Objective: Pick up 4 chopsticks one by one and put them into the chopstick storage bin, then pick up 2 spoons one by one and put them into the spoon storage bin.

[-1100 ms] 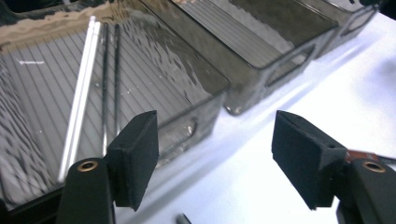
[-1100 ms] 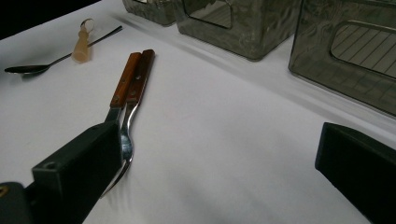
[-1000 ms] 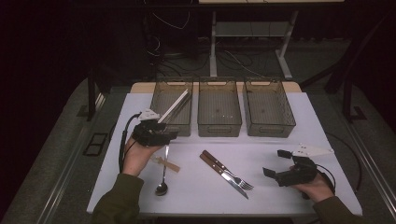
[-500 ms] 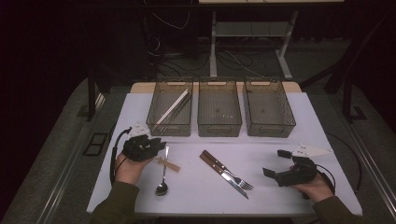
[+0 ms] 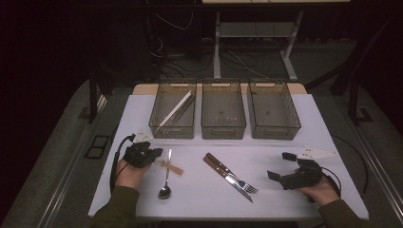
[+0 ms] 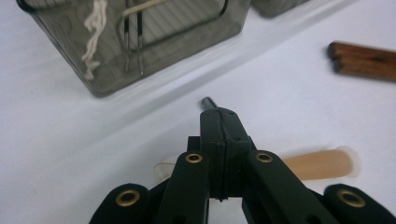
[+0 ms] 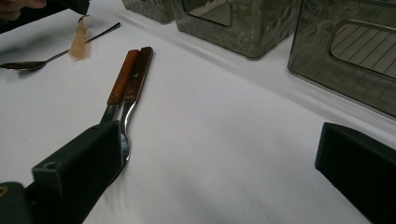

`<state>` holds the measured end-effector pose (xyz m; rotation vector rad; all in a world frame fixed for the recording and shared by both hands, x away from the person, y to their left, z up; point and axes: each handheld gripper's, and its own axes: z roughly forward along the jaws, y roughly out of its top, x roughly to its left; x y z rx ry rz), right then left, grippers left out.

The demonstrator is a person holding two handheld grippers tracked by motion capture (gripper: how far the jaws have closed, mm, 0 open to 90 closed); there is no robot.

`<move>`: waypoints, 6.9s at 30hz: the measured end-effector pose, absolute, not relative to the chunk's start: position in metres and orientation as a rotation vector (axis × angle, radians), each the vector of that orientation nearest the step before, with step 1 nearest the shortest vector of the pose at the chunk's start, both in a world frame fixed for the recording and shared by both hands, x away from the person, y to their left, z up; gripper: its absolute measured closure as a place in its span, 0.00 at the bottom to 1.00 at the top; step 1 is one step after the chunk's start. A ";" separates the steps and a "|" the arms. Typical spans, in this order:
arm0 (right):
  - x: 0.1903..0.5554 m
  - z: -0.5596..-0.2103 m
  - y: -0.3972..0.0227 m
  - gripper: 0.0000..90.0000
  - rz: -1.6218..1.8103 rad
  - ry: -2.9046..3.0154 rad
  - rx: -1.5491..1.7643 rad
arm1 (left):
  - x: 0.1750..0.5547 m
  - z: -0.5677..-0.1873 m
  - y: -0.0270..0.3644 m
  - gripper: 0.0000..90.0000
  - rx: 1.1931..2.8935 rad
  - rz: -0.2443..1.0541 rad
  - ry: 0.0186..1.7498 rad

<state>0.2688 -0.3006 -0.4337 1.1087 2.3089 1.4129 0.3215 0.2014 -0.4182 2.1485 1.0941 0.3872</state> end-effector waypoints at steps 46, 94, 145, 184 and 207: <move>0.269 -0.433 -0.300 0.01 1.412 2.308 1.103 | 0.307 -0.433 0.214 0.99 2.269 0.290 1.157; 0.270 -0.435 -0.298 0.01 1.391 2.317 1.109 | 0.295 -0.437 0.167 0.81 2.400 0.173 0.661; 0.267 -0.444 -0.295 0.01 1.366 2.366 1.067 | 0.336 -0.386 0.141 0.81 2.212 0.157 0.750; 0.264 -0.441 -0.295 0.01 1.381 2.354 1.052 | 0.430 -0.335 0.041 0.81 2.145 0.239 0.690; 0.263 -0.439 -0.295 0.01 1.404 2.351 1.043 | 0.499 -0.376 -0.017 0.81 2.163 0.206 0.817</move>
